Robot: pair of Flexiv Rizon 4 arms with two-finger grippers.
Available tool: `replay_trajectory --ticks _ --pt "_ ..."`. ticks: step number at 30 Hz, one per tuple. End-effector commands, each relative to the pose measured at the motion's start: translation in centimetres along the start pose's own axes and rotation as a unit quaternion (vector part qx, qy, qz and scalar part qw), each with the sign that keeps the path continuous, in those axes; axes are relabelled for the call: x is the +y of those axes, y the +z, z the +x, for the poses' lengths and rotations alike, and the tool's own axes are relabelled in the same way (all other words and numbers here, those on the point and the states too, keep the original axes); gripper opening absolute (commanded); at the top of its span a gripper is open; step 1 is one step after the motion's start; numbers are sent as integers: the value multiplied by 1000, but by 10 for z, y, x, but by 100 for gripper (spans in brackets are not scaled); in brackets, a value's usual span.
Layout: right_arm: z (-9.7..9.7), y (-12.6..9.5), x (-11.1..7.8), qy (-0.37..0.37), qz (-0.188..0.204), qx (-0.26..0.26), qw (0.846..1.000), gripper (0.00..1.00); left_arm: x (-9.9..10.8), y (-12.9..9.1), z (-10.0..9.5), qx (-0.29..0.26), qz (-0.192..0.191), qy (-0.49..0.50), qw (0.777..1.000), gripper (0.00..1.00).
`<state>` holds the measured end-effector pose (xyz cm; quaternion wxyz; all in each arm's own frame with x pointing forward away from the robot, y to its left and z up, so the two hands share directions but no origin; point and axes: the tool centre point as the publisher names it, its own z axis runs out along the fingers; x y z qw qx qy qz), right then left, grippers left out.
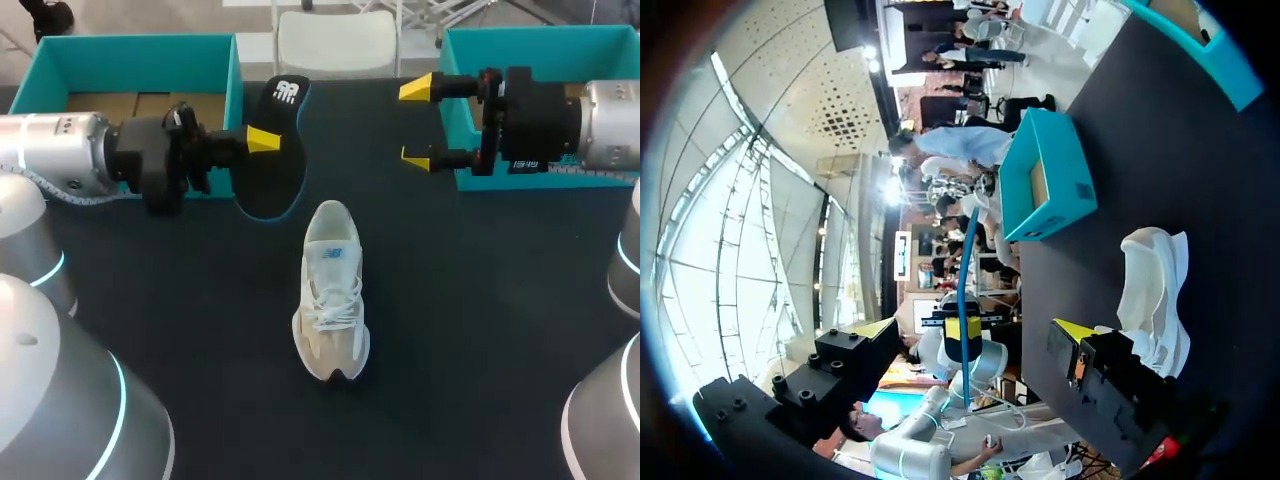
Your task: Take the shoe out of the shoebox, open the shoe tongue, remove and reinsert the insole, then place the shoe into the shoebox
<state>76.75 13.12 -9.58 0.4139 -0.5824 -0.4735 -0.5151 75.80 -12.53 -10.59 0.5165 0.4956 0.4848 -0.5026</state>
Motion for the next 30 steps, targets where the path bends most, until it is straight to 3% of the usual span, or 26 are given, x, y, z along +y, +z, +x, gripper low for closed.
replay_trajectory --ticks 1,6,8,11,14,15,16,17,18,20,30 --pt "0 3 0 0 -1 -1 1000 100 -1 0 0 -1 -1 1 1000 0" --pt "0 3 0 0 -1 -1 1000 100 -9 0 -8 -17 -3 -142 990 0" --pt "0 3 0 0 -1 -1 1000 100 -13 1 -11 -18 0 -208 978 0" --pt "0 3 0 0 -1 -1 1000 100 -17 1 -17 -65 -13 -315 947 0" --pt "0 3 0 0 -1 -1 1000 100 -19 2 -19 -113 -37 -470 875 0" --pt "0 3 0 0 -1 -1 1000 100 -21 3 -19 -109 -15 -493 863 0" --pt "0 3 0 0 -1 -1 1000 100 -22 3 -20 -120 -29 -541 832 0" --pt "0 3 0 0 -1 -1 1000 100 -23 4 -20 -112 -23 -551 827 0" --pt "0 3 0 0 -1 -1 1000 100 -24 5 -21 -114 -34 -587 801 0" --pt "0 3 0 0 -1 -1 1000 100 -25 6 -25 -123 -20 -610 783 0" --pt "0 3 0 0 -1 -1 1000 100 -25 6 -25 -123 -20 -610 783 0"
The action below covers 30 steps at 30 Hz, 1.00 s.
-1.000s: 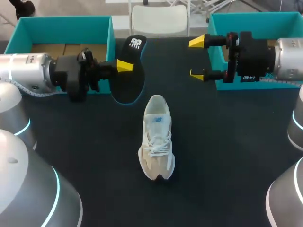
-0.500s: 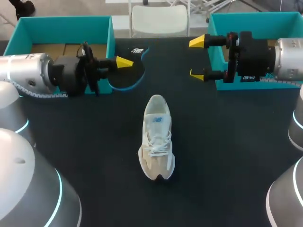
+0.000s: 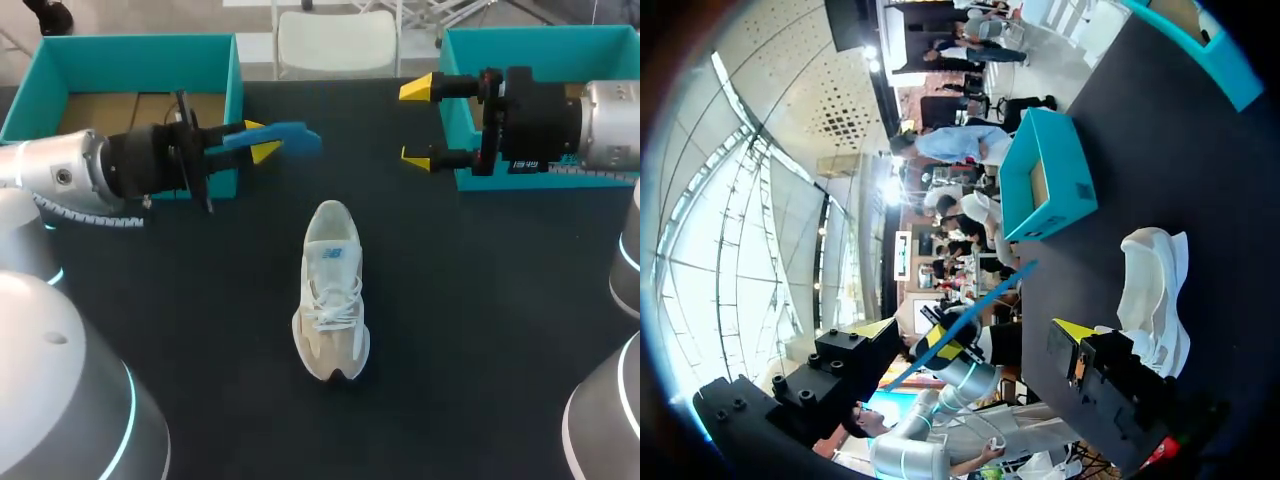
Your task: Take the shoe out of the shoebox, open the shoe tongue, remove and reinsert the insole, then place the shoe into the shoebox
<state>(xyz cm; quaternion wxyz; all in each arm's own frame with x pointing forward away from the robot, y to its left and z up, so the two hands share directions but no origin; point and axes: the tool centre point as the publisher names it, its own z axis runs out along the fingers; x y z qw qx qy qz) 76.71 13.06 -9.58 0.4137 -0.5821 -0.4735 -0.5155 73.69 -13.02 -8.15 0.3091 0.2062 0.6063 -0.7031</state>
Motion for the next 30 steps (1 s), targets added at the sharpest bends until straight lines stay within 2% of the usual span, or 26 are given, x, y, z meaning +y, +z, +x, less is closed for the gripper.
replay_trajectory --ticks 1,18,19,20,21,22,23,24,27,28,30 --pt "0 3 0 1 -1 -1 1000 100 -3 0 3 -50 -9 -235 971 0" --pt "0 3 0 1 -1 -1 1000 100 -3 0 3 -50 -9 -235 971 0" --pt "0 3 0 1 -1 -1 1000 100 -3 0 3 -51 -34 -274 960 0" --pt "0 3 0 1 -1 -1 1000 100 -5 0 4 -42 -27 -319 946 0" --pt "0 3 0 1 -1 -1 1000 100 -9 -1 4 -38 -20 -379 924 0" --pt "0 3 0 1 -1 -1 1000 100 -10 -1 3 -39 -37 -430 901 0" --pt "0 3 0 1 -1 -1 1000 100 -12 -2 2 -26 -19 -463 886 0" --pt "0 3 0 1 -1 -1 1000 100 -14 -3 1 -22 -24 -517 855 0" --pt "0 3 0 1 -1 -1 1000 100 -10 -3 2 13 -49 -571 819 0" --pt "0 3 0 1 -1 -1 1000 100 -9 -3 3 18 -51 -574 817 0" --pt "0 3 0 1 -1 -1 1000 100 -9 -3 6 43 -61 -609 790 0"
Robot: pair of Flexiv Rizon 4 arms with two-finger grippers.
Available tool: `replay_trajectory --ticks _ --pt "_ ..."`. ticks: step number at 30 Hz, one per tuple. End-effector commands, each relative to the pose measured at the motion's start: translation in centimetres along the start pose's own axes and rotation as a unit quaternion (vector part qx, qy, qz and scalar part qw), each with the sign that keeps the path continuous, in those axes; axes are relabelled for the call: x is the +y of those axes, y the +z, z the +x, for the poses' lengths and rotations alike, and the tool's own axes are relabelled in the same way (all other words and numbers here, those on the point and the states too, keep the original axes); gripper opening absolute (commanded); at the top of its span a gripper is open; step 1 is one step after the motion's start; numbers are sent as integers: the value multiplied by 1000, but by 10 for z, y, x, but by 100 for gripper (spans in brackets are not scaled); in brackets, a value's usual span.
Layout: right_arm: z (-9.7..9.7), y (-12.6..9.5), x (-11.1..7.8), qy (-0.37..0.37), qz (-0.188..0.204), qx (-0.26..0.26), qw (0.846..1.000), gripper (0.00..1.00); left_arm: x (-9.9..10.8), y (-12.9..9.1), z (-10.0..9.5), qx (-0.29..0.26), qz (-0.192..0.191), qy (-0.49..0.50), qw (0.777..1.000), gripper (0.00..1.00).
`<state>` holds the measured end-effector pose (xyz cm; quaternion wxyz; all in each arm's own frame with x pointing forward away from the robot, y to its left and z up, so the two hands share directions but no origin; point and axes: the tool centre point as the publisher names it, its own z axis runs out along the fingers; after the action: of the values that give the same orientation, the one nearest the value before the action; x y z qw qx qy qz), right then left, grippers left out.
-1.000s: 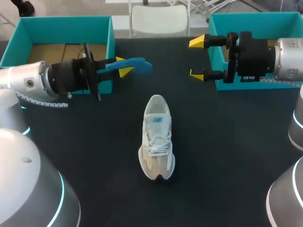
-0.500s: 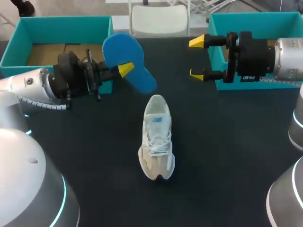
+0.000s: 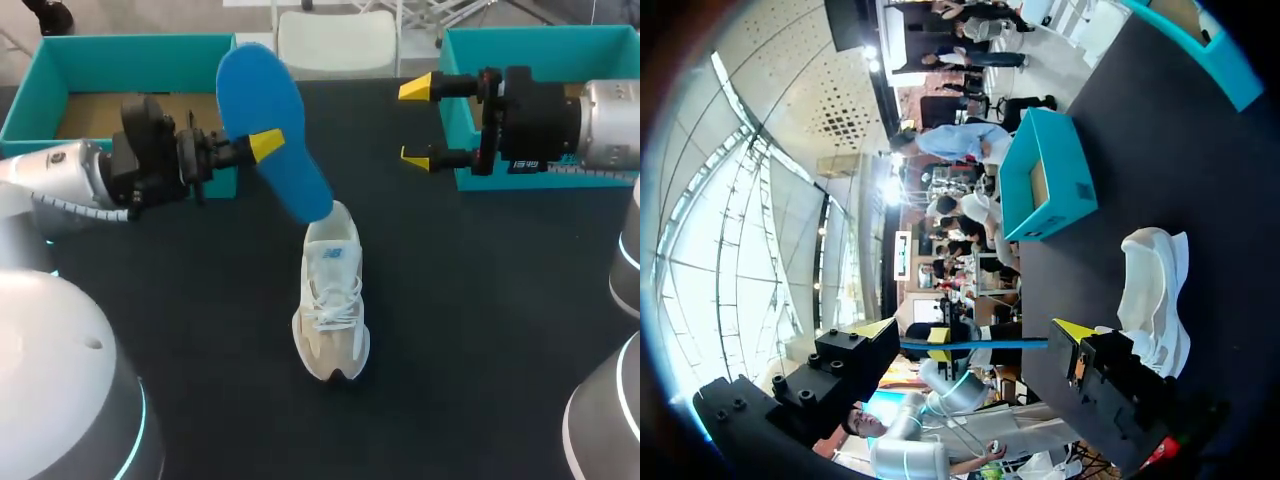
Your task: Take the shoe out of the shoebox, open the shoe tongue, remove and reinsert the insole, then place the shoe into the shoebox
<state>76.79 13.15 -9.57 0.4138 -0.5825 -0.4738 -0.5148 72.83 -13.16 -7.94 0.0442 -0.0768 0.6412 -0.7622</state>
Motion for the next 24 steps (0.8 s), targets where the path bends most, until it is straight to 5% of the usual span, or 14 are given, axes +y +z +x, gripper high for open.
replay_trajectory --ticks 1,11,19,24 --pt "0 2 0 0 -1 -1 1000 100 0 -4 2 62 -89 -276 955 0" --pt "0 2 0 0 -1 -1 1000 100 5 -4 1 118 -151 -443 876 0" --pt "0 2 0 0 -1 -1 1000 100 9 -1 -3 138 -166 -538 815 0" --pt "0 2 0 0 -1 -1 1000 100 9 2 -6 131 -157 -550 810 0"
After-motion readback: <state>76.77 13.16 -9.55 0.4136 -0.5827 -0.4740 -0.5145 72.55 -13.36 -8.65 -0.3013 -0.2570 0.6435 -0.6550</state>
